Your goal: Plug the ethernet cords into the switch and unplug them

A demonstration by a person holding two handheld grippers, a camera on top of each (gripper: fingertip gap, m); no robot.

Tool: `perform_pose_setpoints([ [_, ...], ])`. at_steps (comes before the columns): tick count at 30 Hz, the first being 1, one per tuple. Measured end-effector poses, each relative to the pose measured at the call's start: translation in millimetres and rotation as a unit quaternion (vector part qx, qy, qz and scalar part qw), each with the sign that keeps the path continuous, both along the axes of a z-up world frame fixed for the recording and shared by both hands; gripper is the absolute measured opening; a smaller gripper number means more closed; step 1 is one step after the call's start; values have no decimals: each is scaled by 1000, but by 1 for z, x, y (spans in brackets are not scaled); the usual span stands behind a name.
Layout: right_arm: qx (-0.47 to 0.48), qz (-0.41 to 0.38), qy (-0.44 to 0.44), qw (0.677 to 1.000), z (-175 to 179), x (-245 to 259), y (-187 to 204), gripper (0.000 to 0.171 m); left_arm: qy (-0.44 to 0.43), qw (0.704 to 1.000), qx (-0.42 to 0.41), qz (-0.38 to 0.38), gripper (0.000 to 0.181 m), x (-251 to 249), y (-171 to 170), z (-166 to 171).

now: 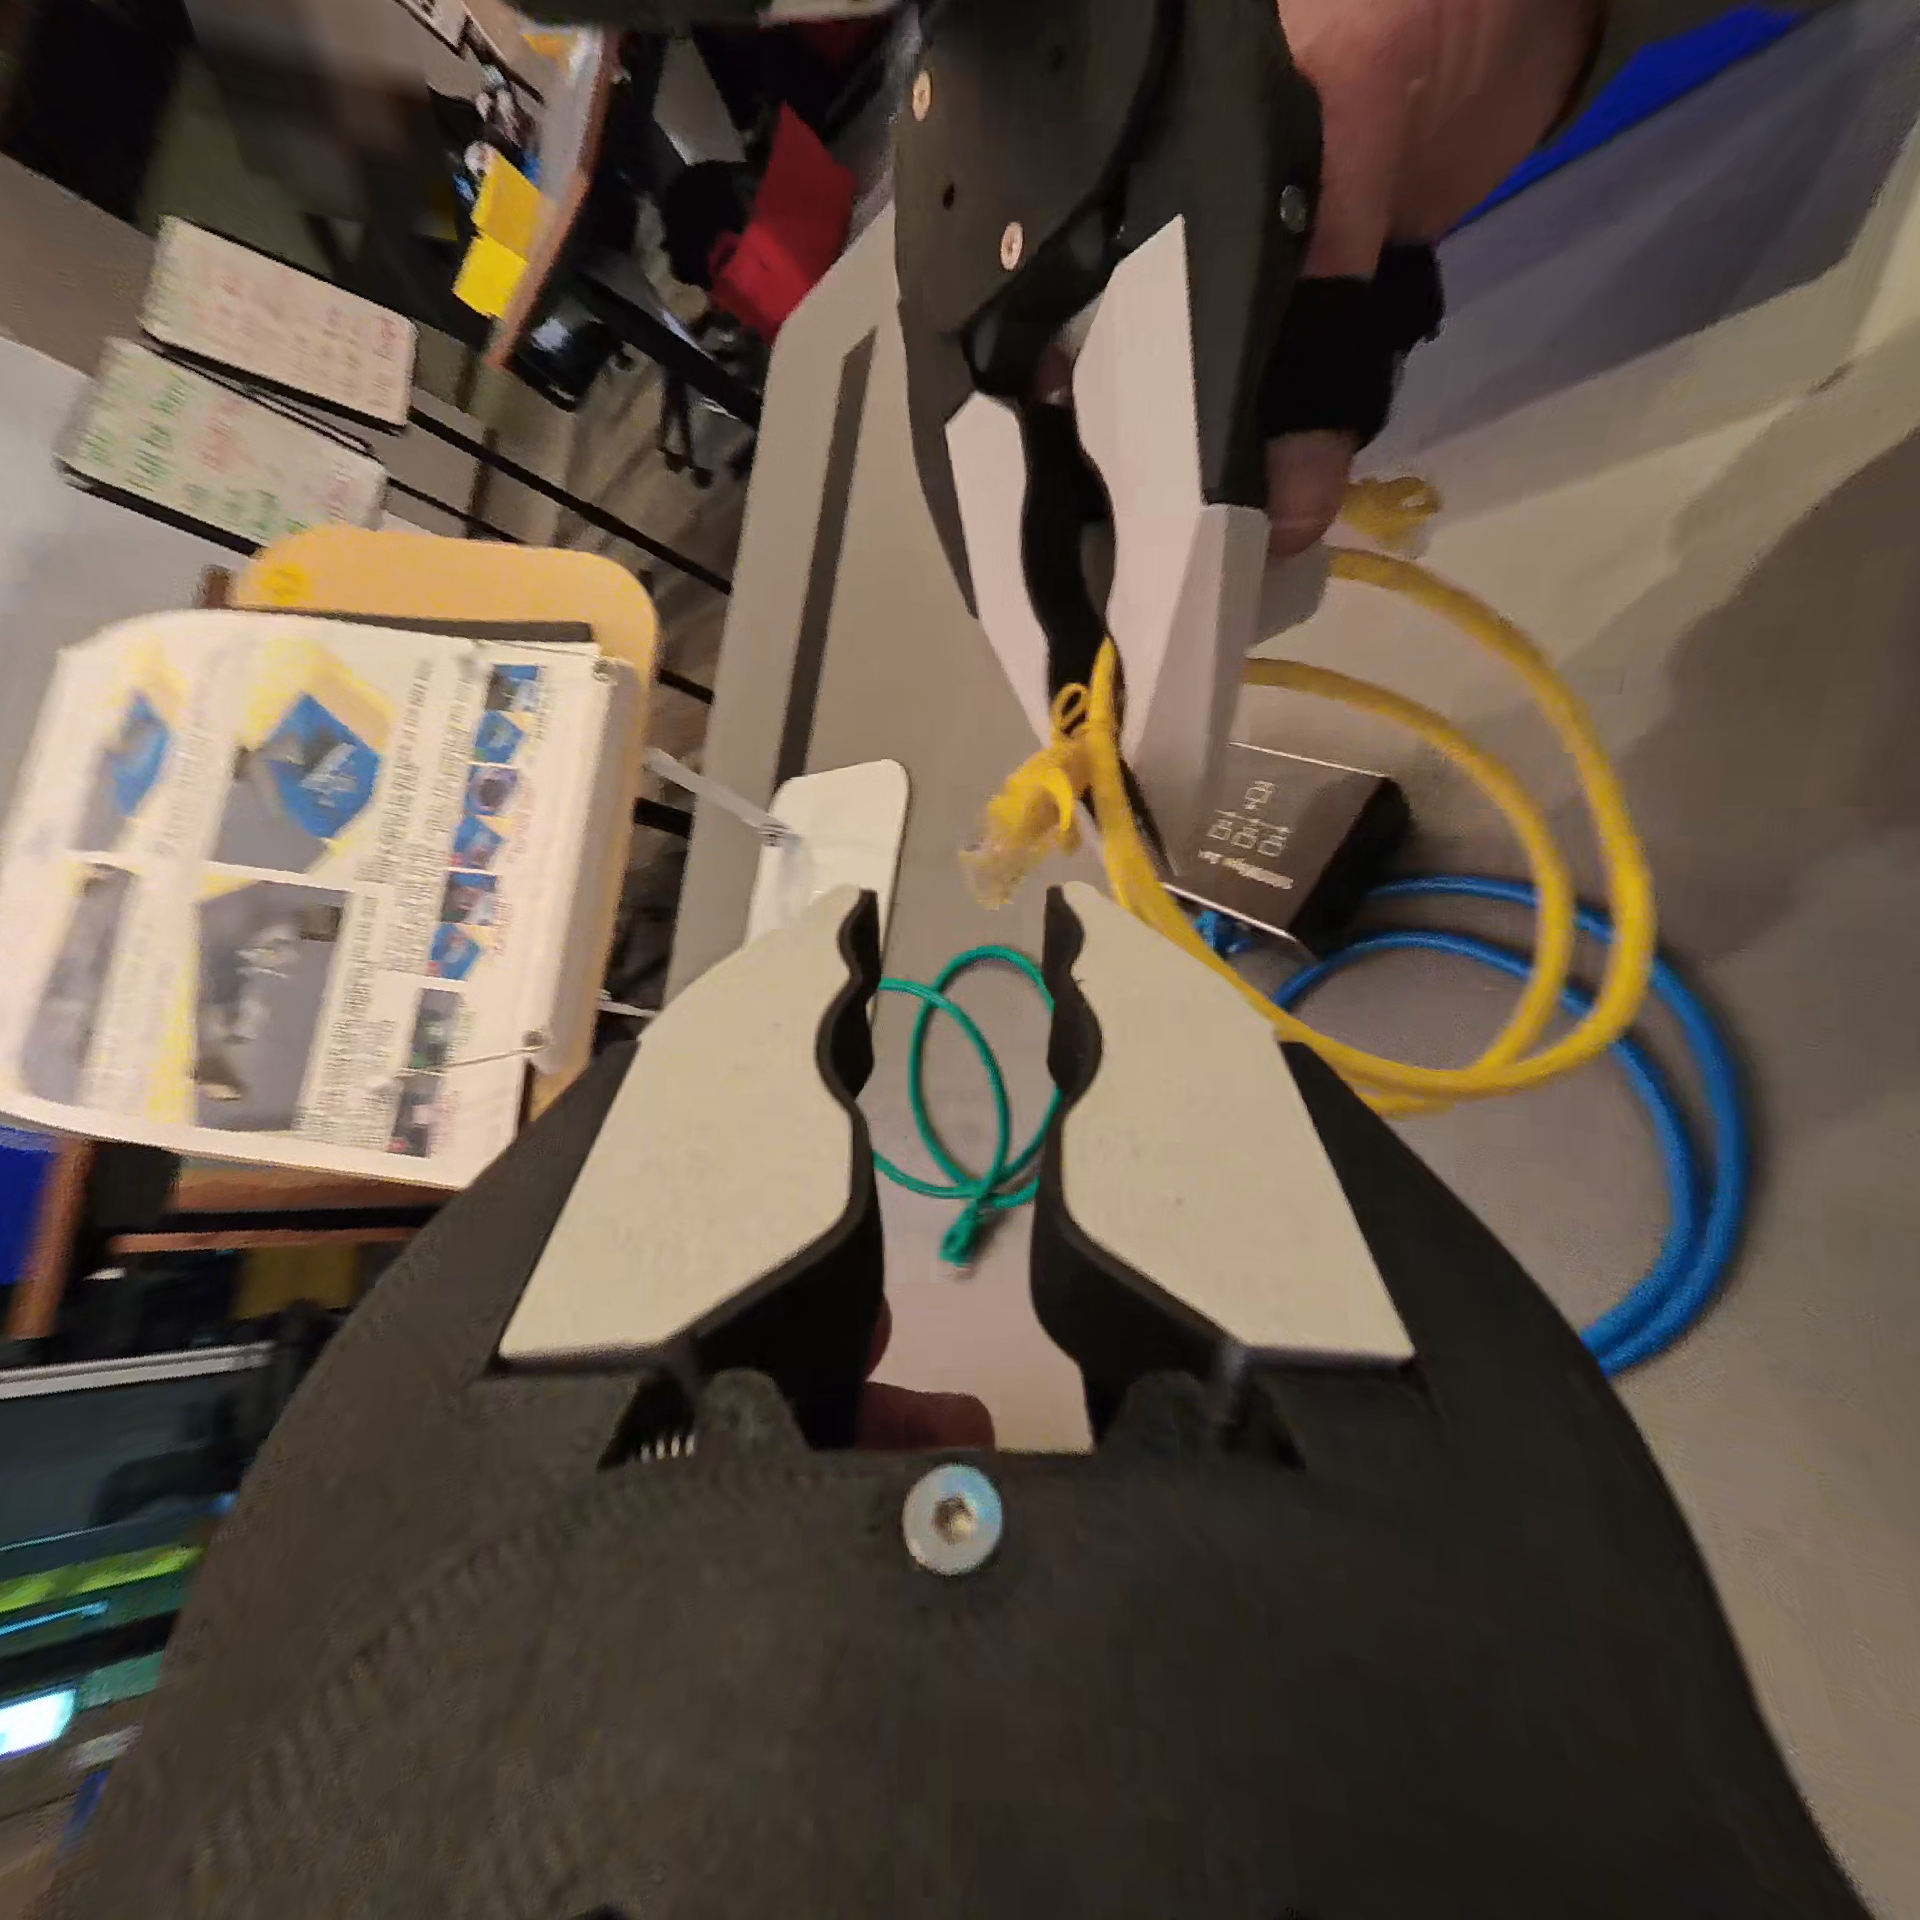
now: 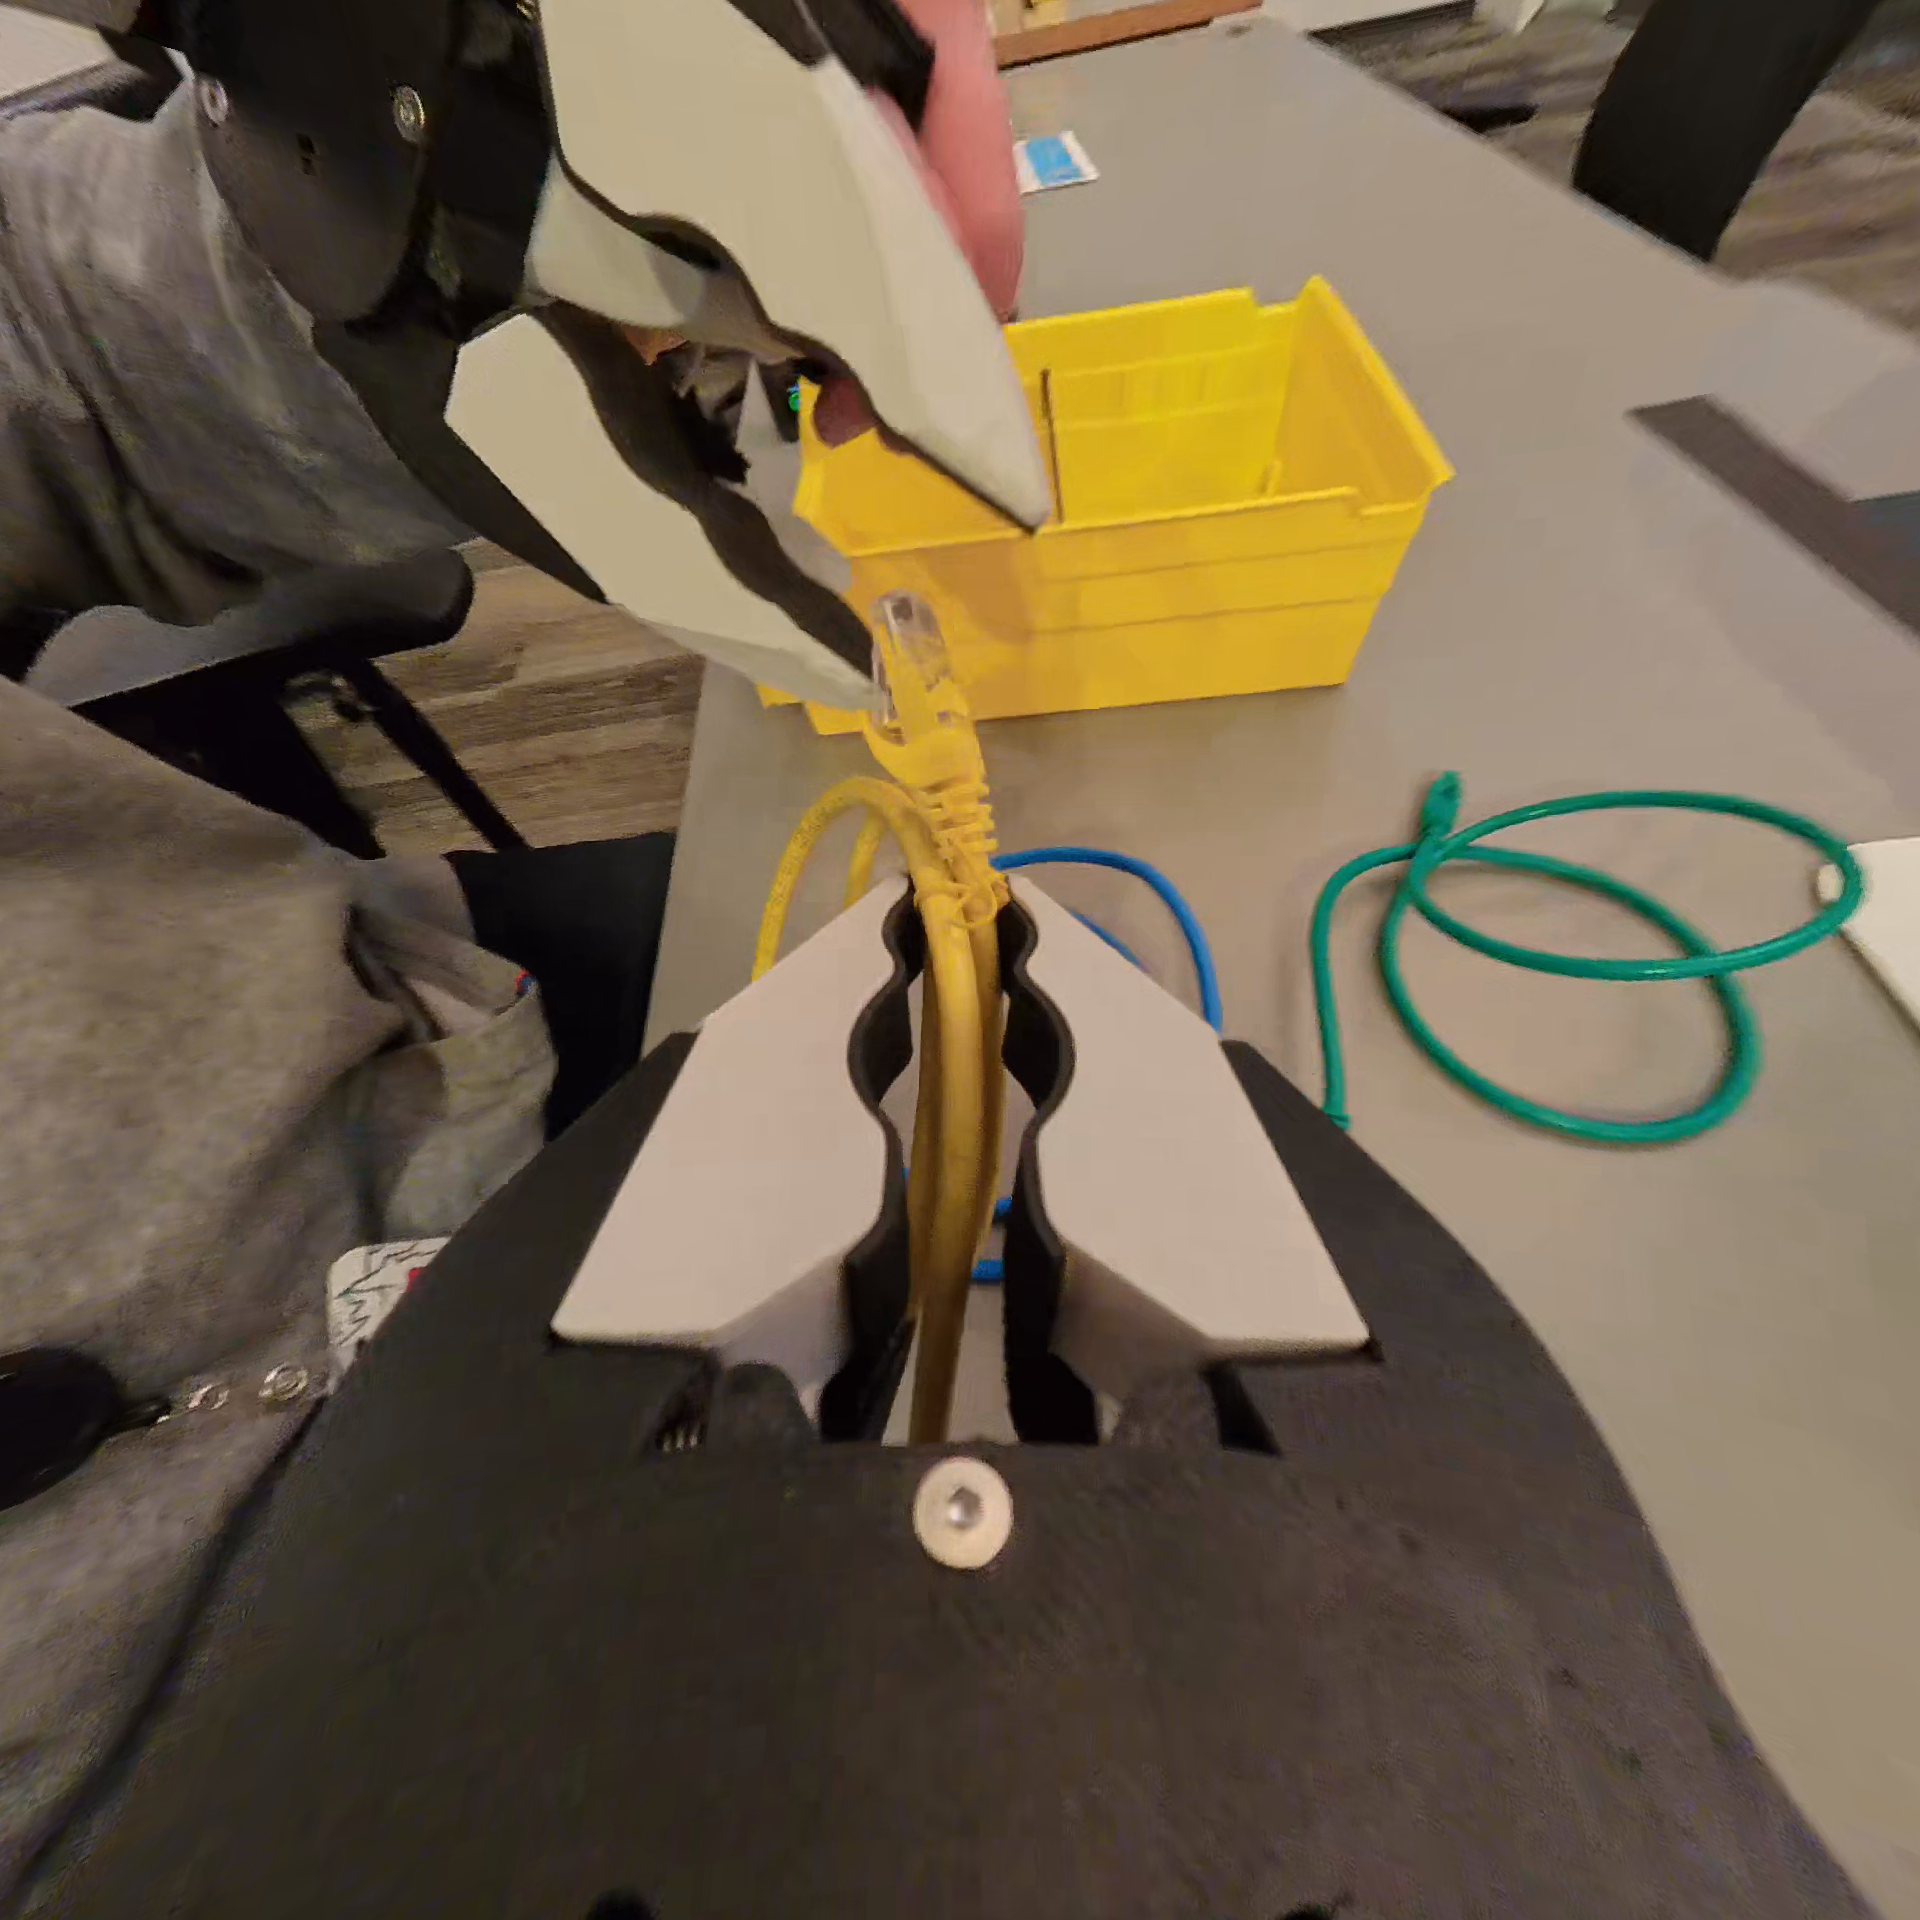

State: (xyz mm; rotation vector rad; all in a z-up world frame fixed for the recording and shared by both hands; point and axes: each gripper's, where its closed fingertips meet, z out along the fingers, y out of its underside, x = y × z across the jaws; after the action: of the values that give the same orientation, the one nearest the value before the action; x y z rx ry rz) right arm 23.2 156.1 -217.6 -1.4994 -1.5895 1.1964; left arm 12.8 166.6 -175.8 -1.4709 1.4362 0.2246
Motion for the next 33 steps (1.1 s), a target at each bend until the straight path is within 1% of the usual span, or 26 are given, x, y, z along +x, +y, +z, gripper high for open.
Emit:
perform_pose_setpoints([
  [1, -10, 10, -1, 1000, -1, 0, -4, 8, 8, 1000, 9, -5, 29, 2, 0, 0],
  [3, -14, 21, 2, 1000, -2, -2, -8, 8, 24, 1000, -16, -4, 29, 3, -1, -10],
  [4, -9, 22, -3, 1000, -3, -2, -9, 8, 20, 999, -28, -6, 27, 5, -1, -13],
  [6, 2, 25, -6, 1000, -4, -1, -9, 8, -4, 998, -56, -21, 17, 10, -6, -16],
  [9, 7, 33, -5, 999, -3, 1, -11, 9, -22, 997, -67, -33, 12, 13, -10, -15],
  [11, 6, 39, -6, 999, -3, 2, -13, 9, -32, 996, -76, -38, 11, 15, -11, -15],
  [13, 3, 30, 3, 1000, -1, 1, -10, 9, -39, 996, -73, -26, 11, 12, -8, -14],
  [15, -7, -4, 22, 1000, 6, -1, 1, 9, -56, 996, -64, 9, 15, 4, 0, -8],
  [17, -36, -51, 64, 996, 19, 0, 19, 9, -83, 995, -41, 43, 19, -7, 6, 5],
  [19, -74, -109, 116, 984, 33, 5, 41, 9, -100, 993, -34, 60, 24, -10, 2, 13],
  [20, -91, -136, 144, 976, 40, 9, 52, 8, -109, 991, -44, 58, 23, -6, -4, 13],
  [22, -120, -179, 187, 958, 49, 15, 68, 8, -117, 988, -81, 54, 21, 6, -16, 0],
  [24, -144, -213, 224, 940, 56, 20, 79, 8, -117, 985, -112, 57, 20, 19, -25, -20],
  [25, -157, -224, 243, 931, 59, 22, 82, 8, -116, 983, -128, 55, 27, 27, -29, -32],
  [26, -172, -228, 263, 921, 63, 24, 83, 8, -115, 983, -127, 64, 33, 32, -29, -42],
  [28, -200, -236, 298, 903, 71, 28, 85, 8, -111, 986, -89, 86, 45, 40, -23, -54],
  [29, -210, -239, 308, 896, 73, 29, 86, 8, -97, 988, -57, 103, 51, 41, -18, -58],
  [31, -229, -246, 320, 886, 75, 30, 86, 8, -26, 991, 40, 127, 64, 37, -6, -59],
  [33, -246, -251, 326, 878, 76, 30, 87, 8, 50, 980, 127, 148, 73, 30, 6, -59],
])
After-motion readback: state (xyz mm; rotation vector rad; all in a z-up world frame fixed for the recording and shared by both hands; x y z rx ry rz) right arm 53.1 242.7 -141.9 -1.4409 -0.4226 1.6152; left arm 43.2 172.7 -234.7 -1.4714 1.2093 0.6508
